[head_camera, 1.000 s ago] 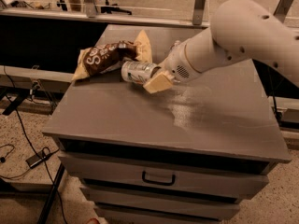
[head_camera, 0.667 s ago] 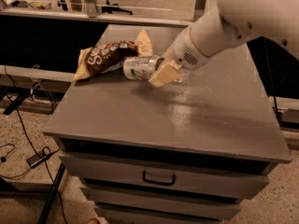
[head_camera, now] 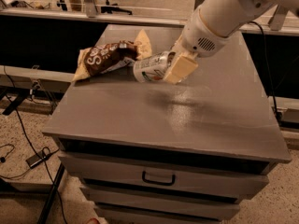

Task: Place 7up can upright

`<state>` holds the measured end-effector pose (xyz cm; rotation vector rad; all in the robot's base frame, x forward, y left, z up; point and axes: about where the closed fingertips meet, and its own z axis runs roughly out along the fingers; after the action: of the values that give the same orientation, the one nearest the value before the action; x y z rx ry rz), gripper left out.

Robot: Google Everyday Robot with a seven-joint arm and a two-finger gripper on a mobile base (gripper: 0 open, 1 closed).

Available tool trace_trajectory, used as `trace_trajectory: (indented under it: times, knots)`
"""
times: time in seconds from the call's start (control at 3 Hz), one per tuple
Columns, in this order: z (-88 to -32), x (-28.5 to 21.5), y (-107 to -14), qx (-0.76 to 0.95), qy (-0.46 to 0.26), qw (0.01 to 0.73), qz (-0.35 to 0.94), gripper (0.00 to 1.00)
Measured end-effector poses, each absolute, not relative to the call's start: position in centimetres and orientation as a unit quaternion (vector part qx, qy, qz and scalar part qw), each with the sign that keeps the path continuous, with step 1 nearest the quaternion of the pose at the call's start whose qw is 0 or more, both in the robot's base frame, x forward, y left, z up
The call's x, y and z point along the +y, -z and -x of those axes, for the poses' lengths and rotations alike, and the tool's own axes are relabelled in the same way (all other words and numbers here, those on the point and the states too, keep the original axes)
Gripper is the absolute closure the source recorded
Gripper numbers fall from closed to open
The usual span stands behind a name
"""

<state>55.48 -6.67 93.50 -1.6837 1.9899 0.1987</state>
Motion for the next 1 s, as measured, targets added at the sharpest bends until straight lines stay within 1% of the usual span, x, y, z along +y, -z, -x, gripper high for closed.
trace_trajectory:
  times: [0.33,1.0]
  knots:
    - [-54.4,-8.7,-94.9,0.739,-0.032,0.212,0.638,1.0]
    - [-53.2,-11.8,-95.6,0.729,0.025,0.097,0.677,1.0]
